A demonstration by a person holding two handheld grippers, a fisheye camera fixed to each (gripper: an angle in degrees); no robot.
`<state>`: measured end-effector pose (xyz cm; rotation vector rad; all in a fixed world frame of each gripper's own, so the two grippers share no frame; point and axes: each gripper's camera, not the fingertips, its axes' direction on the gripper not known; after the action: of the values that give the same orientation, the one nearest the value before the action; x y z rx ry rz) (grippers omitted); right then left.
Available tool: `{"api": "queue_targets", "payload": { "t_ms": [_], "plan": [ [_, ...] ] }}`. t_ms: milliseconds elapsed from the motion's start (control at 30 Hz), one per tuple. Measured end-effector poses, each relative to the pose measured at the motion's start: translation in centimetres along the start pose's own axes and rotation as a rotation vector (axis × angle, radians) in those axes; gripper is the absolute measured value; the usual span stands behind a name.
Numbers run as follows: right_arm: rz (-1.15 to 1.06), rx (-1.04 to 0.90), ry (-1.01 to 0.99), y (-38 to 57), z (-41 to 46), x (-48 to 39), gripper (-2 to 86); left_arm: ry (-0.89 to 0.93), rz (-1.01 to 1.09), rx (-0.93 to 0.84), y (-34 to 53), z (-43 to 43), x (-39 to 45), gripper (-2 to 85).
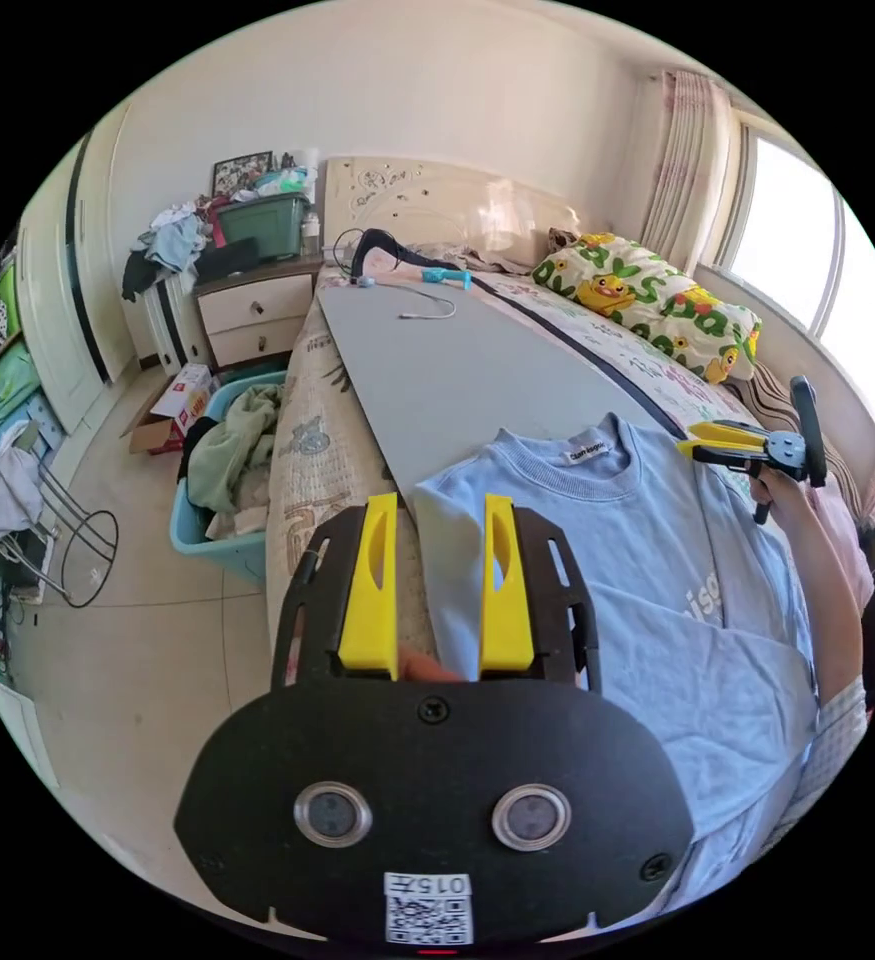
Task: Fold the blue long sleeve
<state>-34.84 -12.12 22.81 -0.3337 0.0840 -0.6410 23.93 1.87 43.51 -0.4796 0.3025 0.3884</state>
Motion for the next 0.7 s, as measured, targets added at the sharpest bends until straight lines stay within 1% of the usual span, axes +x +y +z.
{"api": "queue_targets", "payload": {
  "t_ms": [100,133,200,233,267,333,433,533,600,633,667,700],
  "plan": [
    [0.018,-0.016,-0.072,-0.5,-0.1,0.2,10.1,0.034,0.004,-0.01,0.1,0.7,-0.3,11.2],
    [0.022,-0.014,-0.087,-0.3,-0.3,0.2,8.0,0.027,0.002,-0.01,0.1,0.7,-0.2,10.7],
    [0.002,0.001,-0.063,0.3,-0.8,-0.3,4.2,-0.027,0.01,-0.011,0.4,0.3,0.5,8.1],
    [-0.023,0.013,-0.052,0.9,-1.3,-0.7,2.4,-0.01,0.028,-0.003,0.5,0.0,0.8,6.6],
    [-0.032,0.046,-0.029,1.6,-2.1,-0.9,1.5,-0.019,0.023,0.015,0.7,-0.7,1.3,3.5],
    [-0.029,0.115,-0.026,2.8,-4.1,-0.8,0.6,-0.072,0.064,0.065,1.2,-2.6,2.7,2.4],
    [-0.009,0.236,-0.099,5.8,-9.2,0.1,-0.1,-0.068,0.108,0.156,2.4,-7.6,4.9,1.6],
    [-0.057,0.351,-0.13,11.0,-15.7,0.4,-0.5,-0.038,0.186,0.264,5.5,-14.6,7.7,1.2],
    [-0.095,0.431,-0.157,15.7,-20.3,0.7,-0.6,0.017,0.269,0.367,10.9,-21.4,10.3,1.1],
    [-0.115,0.493,-0.198,19.7,-23.4,0.9,-0.6,0.036,0.292,0.391,12.7,-23.1,10.9,1.1],
    [-0.136,0.544,-0.249,24.1,-26.2,1.2,-0.6,0.054,0.342,0.428,16.9,-26.3,12.2,1.1],
    [-0.145,0.565,-0.275,26.5,-27.4,1.2,-0.6,0.06,0.39,0.459,21.6,-29.0,13.4,1.1]
  ]
}}
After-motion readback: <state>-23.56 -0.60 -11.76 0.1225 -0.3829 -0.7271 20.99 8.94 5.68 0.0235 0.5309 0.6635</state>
